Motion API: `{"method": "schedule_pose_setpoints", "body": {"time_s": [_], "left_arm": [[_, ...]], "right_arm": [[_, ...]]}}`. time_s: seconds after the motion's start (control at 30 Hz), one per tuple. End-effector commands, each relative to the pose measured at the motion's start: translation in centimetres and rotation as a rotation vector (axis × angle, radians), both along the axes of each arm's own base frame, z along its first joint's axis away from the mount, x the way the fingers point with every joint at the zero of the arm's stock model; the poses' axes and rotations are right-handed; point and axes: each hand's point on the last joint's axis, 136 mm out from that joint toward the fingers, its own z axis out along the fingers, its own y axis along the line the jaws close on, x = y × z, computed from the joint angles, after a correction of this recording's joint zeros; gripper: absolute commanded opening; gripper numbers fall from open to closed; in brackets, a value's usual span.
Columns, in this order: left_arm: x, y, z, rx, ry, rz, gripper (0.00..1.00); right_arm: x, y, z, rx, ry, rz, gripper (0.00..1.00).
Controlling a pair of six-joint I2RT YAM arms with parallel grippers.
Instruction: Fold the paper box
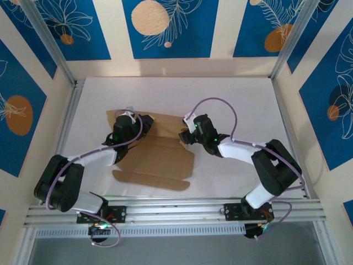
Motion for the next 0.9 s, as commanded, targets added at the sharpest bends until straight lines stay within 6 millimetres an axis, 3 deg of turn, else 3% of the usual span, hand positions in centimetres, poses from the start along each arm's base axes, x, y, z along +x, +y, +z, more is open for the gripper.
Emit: {"method": "schedule_pose_setpoints", "body": {"time_s": [0.0, 0.33, 0.67, 0.87], "left_arm": [[-1.6, -0.6, -2.8, 0.046, 0.061, -0.049, 0.0], [-2.3, -0.3, -2.9, 0.053, 0.087, -0.021, 0.0], [-3.3, -1.6, -2.4, 0.017, 0.12, -0.006, 0.0], [-4.1, -2.3, -2.9, 0.001, 0.157, 0.014, 0.0]], "right_arm": [[2.0, -0.6, 0.7, 0.009, -0.024, -0.109, 0.63], [1.6, -0.9, 0.0, 0.018, -0.024, -0.115, 0.39], [3.7, -2.8, -1.2, -0.107, -0.05, -0.314, 0.36], [5.2, -4.4, -1.5, -0.178, -0.072, -0.511, 0.24]]}}
